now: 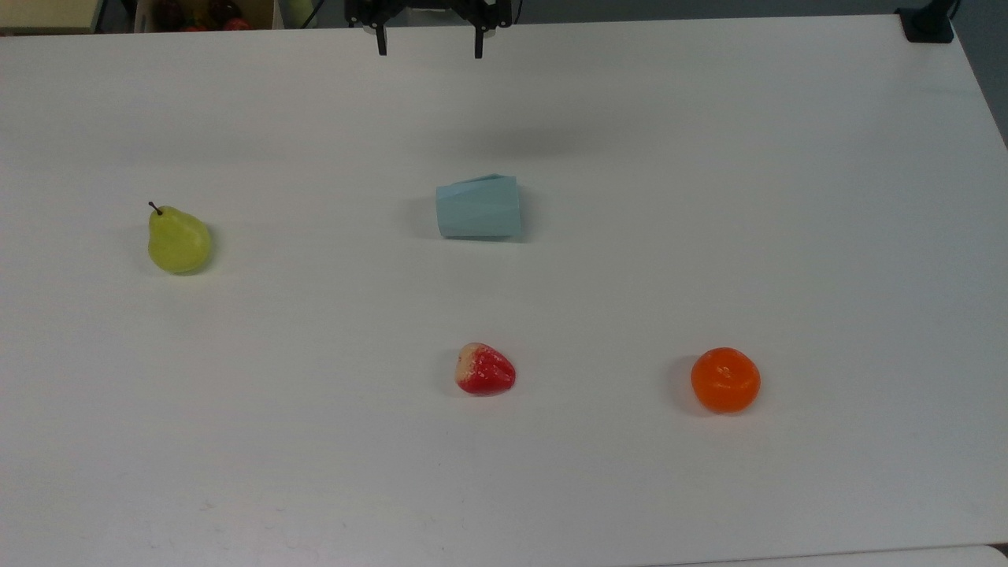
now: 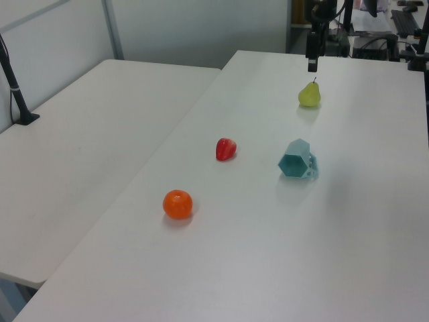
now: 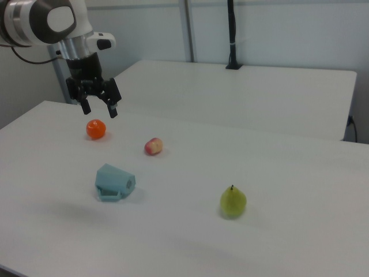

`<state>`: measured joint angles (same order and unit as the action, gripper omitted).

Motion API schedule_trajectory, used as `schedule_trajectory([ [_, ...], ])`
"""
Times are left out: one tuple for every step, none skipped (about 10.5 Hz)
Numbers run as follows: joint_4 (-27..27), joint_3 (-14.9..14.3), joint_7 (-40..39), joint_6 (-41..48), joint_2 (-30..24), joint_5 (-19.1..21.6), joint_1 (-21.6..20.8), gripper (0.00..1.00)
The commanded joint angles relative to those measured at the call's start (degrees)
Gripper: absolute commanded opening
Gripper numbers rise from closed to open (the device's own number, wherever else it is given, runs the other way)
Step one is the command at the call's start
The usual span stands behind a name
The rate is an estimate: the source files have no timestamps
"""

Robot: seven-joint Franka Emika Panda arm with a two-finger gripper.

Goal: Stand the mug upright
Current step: 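Move the open gripper down toward the light blue mug lying on its side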

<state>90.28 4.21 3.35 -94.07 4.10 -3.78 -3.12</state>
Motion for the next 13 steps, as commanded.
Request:
schedule_trajectory([
  [2.27,0.26,0.87,-0.32,-0.76,-0.34,-0.92,1.00],
  [2.27,0.27,0.87,-0.33,-0.67,-0.35,-1.01,1.00],
  [2.27,0.27,0.87,-0.24,-0.67,-0.35,-1.01,1.00],
  [2.27,0.27,0.87,-0.24,-0.67,-0.35,-0.93,1.00],
  [2.27,0.36,0.87,-0.33,-0.23,-0.79,-1.10,1.00],
  [2.36,0.36,1.04,-0.24,0.55,-3.40,-3.02,1.00],
  [3.40,0.36,1.74,-0.33,1.17,-7.00,-5.39,1.00],
  [3.76,0.44,4.53,-0.24,1.96,-10.08,-7.58,1.00],
  [3.68,0.45,9.26,-0.24,3.62,-13.85,-10.22,1.00],
  [3.68,0.53,13.75,-0.33,5.47,-17.54,-12.33,1.00],
  [3.68,0.53,18.14,-0.33,7.75,-20.54,-15.05,1.00],
  [3.68,0.53,22.62,-0.33,10.29,-24.13,-17.16,1.00],
  [3.59,0.53,27.02,-0.41,12.93,-27.56,-19.19,1.00],
])
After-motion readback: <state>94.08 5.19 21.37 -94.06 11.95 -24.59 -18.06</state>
